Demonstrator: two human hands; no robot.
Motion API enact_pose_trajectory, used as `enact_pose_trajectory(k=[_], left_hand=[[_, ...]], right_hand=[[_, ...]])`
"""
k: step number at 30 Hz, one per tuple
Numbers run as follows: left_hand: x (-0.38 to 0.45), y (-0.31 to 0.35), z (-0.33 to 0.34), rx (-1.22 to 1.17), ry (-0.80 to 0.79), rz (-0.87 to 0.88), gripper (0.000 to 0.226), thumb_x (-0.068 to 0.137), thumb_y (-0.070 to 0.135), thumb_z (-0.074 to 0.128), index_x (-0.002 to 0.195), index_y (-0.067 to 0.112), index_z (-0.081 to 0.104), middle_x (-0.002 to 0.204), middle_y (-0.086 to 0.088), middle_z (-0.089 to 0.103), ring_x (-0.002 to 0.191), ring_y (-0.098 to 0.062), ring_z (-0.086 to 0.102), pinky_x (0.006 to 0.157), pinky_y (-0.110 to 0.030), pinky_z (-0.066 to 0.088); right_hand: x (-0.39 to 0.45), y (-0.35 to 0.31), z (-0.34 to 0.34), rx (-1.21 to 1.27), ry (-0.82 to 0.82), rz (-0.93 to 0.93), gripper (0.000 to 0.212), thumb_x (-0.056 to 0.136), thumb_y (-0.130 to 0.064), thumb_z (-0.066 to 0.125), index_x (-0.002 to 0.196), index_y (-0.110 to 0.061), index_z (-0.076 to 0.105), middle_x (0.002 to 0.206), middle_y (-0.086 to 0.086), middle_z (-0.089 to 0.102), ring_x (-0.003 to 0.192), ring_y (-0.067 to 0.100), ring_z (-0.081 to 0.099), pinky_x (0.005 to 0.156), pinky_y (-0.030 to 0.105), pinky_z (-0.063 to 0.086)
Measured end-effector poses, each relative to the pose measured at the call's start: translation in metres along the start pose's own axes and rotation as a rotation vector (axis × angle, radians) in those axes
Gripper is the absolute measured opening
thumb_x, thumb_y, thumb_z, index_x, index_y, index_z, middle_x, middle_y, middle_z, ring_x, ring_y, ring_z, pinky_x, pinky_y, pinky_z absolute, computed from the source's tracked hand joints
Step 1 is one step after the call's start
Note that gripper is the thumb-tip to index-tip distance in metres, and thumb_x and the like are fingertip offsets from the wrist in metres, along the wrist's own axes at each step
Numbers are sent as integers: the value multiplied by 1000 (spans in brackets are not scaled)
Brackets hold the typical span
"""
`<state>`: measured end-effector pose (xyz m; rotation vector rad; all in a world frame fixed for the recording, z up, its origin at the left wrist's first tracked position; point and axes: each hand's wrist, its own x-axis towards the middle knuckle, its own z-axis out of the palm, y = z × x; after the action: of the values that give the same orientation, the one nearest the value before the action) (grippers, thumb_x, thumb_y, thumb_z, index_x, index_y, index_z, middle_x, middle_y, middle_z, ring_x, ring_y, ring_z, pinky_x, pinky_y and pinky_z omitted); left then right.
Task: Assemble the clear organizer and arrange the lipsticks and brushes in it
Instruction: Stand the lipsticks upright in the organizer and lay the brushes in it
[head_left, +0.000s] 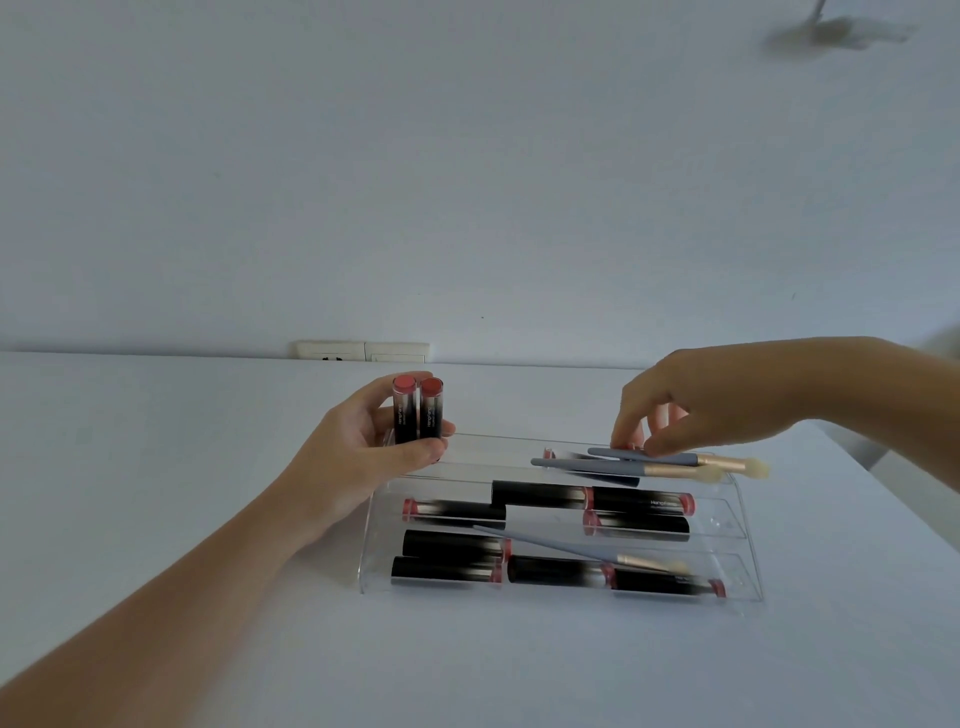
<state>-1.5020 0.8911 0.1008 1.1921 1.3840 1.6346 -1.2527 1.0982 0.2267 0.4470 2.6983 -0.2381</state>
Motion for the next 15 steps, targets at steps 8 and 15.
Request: enact_pose_trajectory(k=[8,15], left_hand=[[1,0,0,16,-2,1,54,71,28,84,120,44,67,110,-7,77,106,-23,73,85,-24,57],[0,0,-1,1,-2,-2,55,70,28,85,119,43,67,110,-8,77,106,-24,73,85,-23,57]], right_hand=[[8,-1,11,49,114,-56,9,90,-45,67,98,-46,71,95,-27,64,93,-10,55,80,20,44],[7,1,12,56,73,-41,12,90,-54,62,102,-53,64,101,-35,57,95,-10,55,82,22,46]])
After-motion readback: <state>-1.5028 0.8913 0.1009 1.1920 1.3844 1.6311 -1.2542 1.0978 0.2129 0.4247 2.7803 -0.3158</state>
